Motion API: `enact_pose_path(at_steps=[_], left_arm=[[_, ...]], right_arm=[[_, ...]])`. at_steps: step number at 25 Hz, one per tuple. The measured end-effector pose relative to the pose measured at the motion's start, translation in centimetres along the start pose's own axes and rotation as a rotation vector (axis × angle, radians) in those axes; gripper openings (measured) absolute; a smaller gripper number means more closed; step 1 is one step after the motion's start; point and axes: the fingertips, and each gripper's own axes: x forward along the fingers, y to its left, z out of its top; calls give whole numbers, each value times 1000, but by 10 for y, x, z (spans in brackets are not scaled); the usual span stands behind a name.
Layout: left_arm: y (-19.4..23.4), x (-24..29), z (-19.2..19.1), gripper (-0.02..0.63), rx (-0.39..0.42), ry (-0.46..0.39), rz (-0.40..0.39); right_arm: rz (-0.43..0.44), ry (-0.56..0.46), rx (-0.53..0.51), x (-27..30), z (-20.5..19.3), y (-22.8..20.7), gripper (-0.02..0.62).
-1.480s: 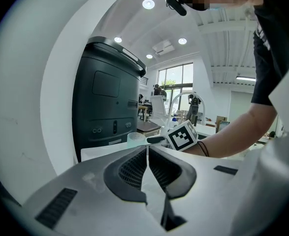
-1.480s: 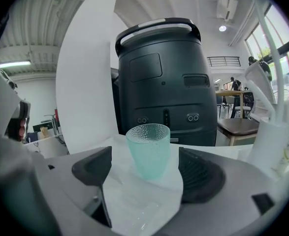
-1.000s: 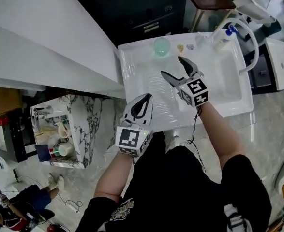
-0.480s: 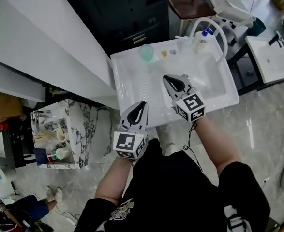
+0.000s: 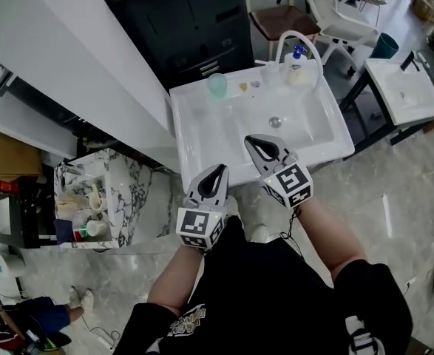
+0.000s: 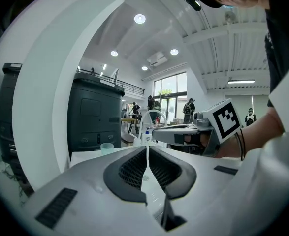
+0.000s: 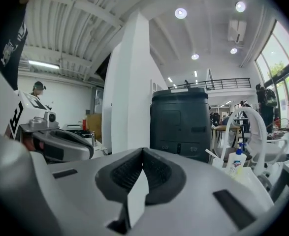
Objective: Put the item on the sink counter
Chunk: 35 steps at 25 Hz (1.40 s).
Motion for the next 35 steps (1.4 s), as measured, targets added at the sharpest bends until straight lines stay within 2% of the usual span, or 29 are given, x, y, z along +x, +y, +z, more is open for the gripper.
enact_pose_path(at_steps=[6,12,25,35], left_arm=[[-16,-16,-3,26,2,17,15],[-11,-27,0,26,5,12,23],[23,-60,-1,26,26,16,-61],[37,-83,-16,26,14,31,-86]], right_arm=[[32,1,39,-19,0,18,54],[39,-17,59,-23,8,38,54],[-73,-23,130,-24,5,82,54],[-103,14,134,-19,-1,111,54]])
